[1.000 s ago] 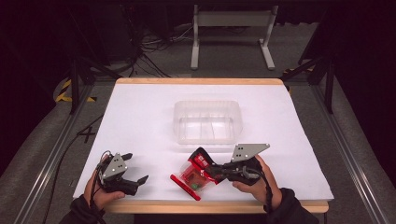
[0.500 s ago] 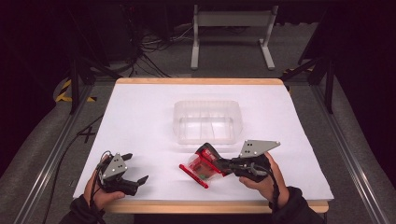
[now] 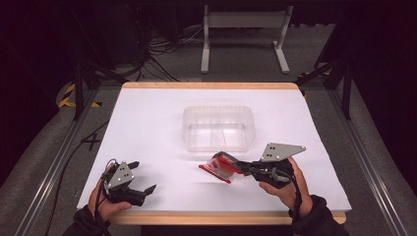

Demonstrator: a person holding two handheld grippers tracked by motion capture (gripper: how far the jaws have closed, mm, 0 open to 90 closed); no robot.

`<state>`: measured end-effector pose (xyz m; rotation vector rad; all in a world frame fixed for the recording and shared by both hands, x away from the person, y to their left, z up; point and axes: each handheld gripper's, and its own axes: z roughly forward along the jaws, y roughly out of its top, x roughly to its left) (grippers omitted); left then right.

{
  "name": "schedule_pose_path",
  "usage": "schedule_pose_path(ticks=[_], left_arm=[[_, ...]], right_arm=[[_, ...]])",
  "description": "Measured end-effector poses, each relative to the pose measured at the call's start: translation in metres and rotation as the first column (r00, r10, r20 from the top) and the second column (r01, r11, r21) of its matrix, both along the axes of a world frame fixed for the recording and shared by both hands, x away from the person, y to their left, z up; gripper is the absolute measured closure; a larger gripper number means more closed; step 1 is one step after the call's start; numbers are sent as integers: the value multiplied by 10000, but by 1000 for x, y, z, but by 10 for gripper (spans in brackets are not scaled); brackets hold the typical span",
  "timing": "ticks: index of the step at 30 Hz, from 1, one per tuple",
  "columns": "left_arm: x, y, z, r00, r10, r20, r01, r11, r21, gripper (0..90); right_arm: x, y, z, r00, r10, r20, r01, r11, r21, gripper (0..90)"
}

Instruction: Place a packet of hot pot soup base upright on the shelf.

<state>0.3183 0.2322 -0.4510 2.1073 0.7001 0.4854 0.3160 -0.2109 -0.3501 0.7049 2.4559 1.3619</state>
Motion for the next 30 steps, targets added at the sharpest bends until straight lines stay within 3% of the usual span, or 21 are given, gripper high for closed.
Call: schedule_pose_path(ticks=[7,14,23,30], left_arm=[[-1,0,1,10000,-16,52,16,10000,-33,36],[0,-2,-1,10000,-66,-62,66,10000,17,36],[1,-4,-1,9999,-74,-99,74,10000,58,36],[1,-4,-2,9999,-68,-145,68,10000,45,36]], right_arm=[[-2,-7,6,9991,-418,117,419,9991,-30,900],[-1,-21,20,9910,-1215,568,1213,9926,79,900],[16,-41,47,9685,-2386,718,2399,9708,-92,900],[36,-44,57,9403,-3352,592,3374,9408,-335,900]])
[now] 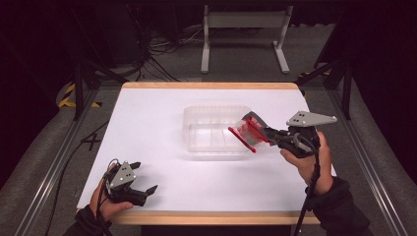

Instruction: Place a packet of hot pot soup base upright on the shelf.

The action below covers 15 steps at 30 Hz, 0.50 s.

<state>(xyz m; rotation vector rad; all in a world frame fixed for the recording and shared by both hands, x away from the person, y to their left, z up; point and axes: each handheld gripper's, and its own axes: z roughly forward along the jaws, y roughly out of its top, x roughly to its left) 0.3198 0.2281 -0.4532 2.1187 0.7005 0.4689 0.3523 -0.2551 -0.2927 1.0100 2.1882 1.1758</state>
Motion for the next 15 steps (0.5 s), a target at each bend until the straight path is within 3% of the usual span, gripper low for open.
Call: schedule_pose_path(ticks=[15], left_arm=[[0,-3,-1,9999,-139,-36,140,9998,136,36]], right_arm=[[40,16,10,9963,-726,-470,726,9974,-36,900]])
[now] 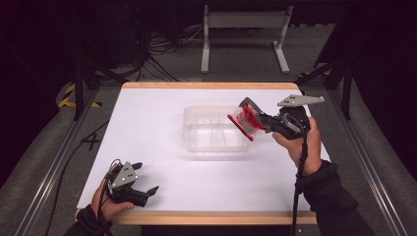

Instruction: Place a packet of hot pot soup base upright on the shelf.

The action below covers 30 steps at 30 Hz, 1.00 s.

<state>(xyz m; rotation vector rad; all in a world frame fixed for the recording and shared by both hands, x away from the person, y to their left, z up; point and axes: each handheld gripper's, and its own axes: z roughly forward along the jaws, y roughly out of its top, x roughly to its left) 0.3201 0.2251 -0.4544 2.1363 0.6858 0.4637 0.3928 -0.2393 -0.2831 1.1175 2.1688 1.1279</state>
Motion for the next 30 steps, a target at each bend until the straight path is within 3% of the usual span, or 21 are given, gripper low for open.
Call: schedule_pose_path(ticks=[7,15,23,30], left_arm=[[0,1,0,10000,3,-4,-3,10000,-60,36],[-1,1,0,10000,-43,-11,43,10000,-49,36],[-1,0,0,9999,-113,-38,113,9999,-24,36],[-1,0,0,9999,-147,-35,147,9999,20,36]], right_arm=[[13,17,5,10000,44,-24,-45,9992,-398,900],[27,32,3,9998,54,-213,-63,9991,-416,900],[29,43,13,9999,50,-132,-57,9984,-568,900],[33,52,4,9992,-107,-382,78,9972,-741,900]])
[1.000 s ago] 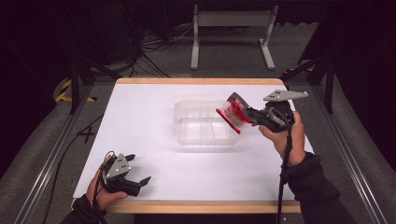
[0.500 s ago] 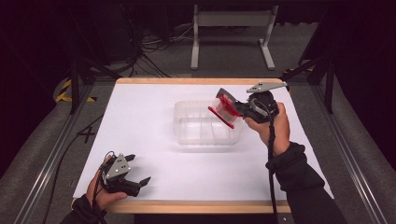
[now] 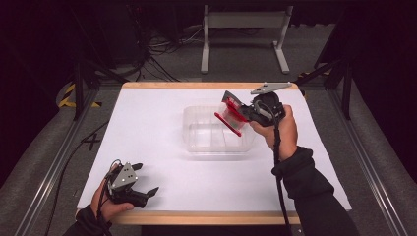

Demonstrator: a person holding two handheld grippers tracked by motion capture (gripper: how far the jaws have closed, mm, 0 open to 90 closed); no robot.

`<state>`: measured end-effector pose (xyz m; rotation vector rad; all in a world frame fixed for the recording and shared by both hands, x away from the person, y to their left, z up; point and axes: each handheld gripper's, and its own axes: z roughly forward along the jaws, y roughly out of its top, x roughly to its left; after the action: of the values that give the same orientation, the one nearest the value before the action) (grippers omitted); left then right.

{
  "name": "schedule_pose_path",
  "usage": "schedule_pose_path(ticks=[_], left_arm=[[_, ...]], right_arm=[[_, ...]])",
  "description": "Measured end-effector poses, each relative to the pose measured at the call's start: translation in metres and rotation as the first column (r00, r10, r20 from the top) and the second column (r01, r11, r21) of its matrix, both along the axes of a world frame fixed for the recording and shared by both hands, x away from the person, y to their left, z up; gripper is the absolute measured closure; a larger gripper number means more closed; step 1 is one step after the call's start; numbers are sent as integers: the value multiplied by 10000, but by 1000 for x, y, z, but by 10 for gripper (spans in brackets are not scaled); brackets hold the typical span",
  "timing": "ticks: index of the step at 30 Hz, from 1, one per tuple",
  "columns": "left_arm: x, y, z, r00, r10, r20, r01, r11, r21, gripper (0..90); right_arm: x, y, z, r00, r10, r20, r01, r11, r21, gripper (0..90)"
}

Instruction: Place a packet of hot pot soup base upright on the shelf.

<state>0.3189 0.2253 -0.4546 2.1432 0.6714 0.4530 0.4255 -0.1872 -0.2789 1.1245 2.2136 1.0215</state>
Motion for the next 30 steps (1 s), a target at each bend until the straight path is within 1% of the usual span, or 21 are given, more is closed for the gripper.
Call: schedule_pose_path(ticks=[5,9,11,15,17,24,30], left_arm=[[0,0,0,10000,-7,-19,7,10000,-3,36],[0,0,0,10000,-22,-32,22,10000,16,36],[0,0,0,10000,-38,-27,38,10000,38,36],[0,-1,0,10000,-21,-23,21,10000,29,36],[0,-1,0,10000,-37,-21,37,10000,34,36],[0,0,0,10000,-41,-34,42,10000,18,36],[0,0,0,10000,-34,-41,34,10000,9,36]], right_arm=[[7,-2,-17,9986,-451,-267,451,9990,7,900],[8,-6,-22,9973,-669,-288,670,9977,50,900],[10,-10,-27,9962,-785,-373,787,9969,45,900],[12,-13,-35,9954,-806,-525,799,9967,-147,900],[13,-13,-37,9953,-772,-583,765,9970,-145,900],[16,-6,-43,9962,-596,-632,574,9977,-355,900],[18,-2,-49,9959,-503,-749,479,9983,-341,898]])
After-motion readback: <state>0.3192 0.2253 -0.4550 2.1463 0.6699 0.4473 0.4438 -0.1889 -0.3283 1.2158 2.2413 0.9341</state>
